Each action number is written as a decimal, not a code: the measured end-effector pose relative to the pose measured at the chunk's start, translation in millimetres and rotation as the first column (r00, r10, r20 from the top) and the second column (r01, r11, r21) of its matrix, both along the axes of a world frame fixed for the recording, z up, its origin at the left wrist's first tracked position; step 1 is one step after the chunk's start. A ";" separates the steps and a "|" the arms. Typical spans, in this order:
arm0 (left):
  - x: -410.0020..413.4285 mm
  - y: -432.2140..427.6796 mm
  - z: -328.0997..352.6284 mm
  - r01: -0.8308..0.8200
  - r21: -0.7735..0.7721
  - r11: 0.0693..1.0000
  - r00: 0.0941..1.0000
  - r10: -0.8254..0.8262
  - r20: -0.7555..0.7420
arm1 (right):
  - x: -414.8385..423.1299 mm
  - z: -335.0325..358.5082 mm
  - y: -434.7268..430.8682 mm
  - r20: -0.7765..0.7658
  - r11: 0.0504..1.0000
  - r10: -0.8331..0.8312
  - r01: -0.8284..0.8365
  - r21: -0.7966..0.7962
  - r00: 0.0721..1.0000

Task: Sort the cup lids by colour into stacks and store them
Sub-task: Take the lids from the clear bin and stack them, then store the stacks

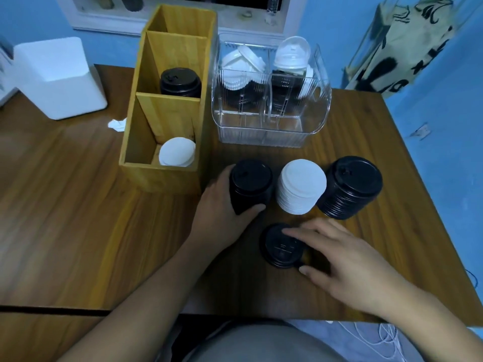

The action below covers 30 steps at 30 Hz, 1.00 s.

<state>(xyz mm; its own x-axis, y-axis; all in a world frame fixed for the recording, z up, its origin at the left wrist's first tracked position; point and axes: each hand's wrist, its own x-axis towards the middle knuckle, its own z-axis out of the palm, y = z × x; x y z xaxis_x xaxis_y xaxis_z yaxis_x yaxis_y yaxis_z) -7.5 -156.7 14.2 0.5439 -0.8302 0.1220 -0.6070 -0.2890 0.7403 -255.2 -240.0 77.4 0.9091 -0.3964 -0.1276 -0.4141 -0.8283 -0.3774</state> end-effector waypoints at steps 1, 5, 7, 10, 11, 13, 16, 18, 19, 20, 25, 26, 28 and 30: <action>-0.5 0.1 0.7 -0.001 -0.007 1.000 1.000 0.001 0.001 | 5.0 -5.1 -5.2 -0.019 0.997 0.073 -0.073 0.012 0.997; -0.6 0.4 0.6 0.000 -0.019 1.000 1.000 0.000 0.005 | 24.4 -17.6 -13.7 -0.050 0.992 0.116 -0.113 0.058 0.992; -0.5 0.4 -0.3 0.002 -0.018 1.000 1.000 -0.001 0.016 | 28.9 -16.2 -10.4 -0.058 0.996 0.073 -0.070 0.050 0.996; -0.3 0.0 -1.0 -0.007 -0.002 1.000 1.000 0.007 0.012 | 34.3 -7.2 -2.0 -0.082 0.999 0.024 -0.020 0.048 0.996; 0.0 -0.3 -1.2 -0.012 0.000 1.000 1.000 0.012 0.006 | 37.5 -0.2 0.8 -0.079 0.997 0.008 -0.003 0.075 0.997; 1.7 -1.0 0.0 -0.001 -0.014 1.000 1.000 0.001 0.007 | 47.1 18.8 3.6 -0.048 0.987 -0.030 0.038 0.158 0.998; 3.5 -0.8 0.0 0.051 -0.057 0.997 0.999 -0.051 0.010 | 68.8 49.8 -0.4 0.064 0.985 -0.107 0.097 0.143 0.992; 3.1 0.5 -0.7 0.055 -0.072 0.996 0.999 -0.055 0.002 | 89.4 62.5 -8.1 0.151 0.985 -0.164 0.170 -0.026 0.975; 2.9 0.9 -1.2 0.047 -0.069 0.997 0.999 -0.048 -0.010 | 100.9 65.8 -12.1 0.163 0.971 -0.179 0.201 -0.132 0.970; 1.8 1.8 -0.8 0.033 -0.062 0.998 0.999 -0.034 -0.018 | 112.5 67.2 -16.0 0.146 0.949 -0.185 0.215 -0.230 0.972; -0.5 2.5 2.3 0.000 -0.053 0.999 0.996 -0.005 -0.084 | 145.9 55.9 -25.6 -0.064 0.897 -0.164 0.122 -0.424 0.984; -0.5 3.0 3.0 -0.001 -0.045 0.999 0.996 -0.003 -0.089 | 147.2 53.9 -26.3 -0.091 0.897 -0.163 0.110 -0.428 0.982; -0.1 2.9 2.5 -0.004 -0.038 0.999 0.996 0.001 -0.089 | 147.2 52.5 -28.0 -0.130 0.901 -0.162 0.092 -0.424 0.978; -0.6 3.0 1.9 -0.004 -0.035 0.999 0.997 0.001 -0.078 | 147.9 52.3 -29.7 -0.163 0.903 -0.149 0.067 -0.425 0.975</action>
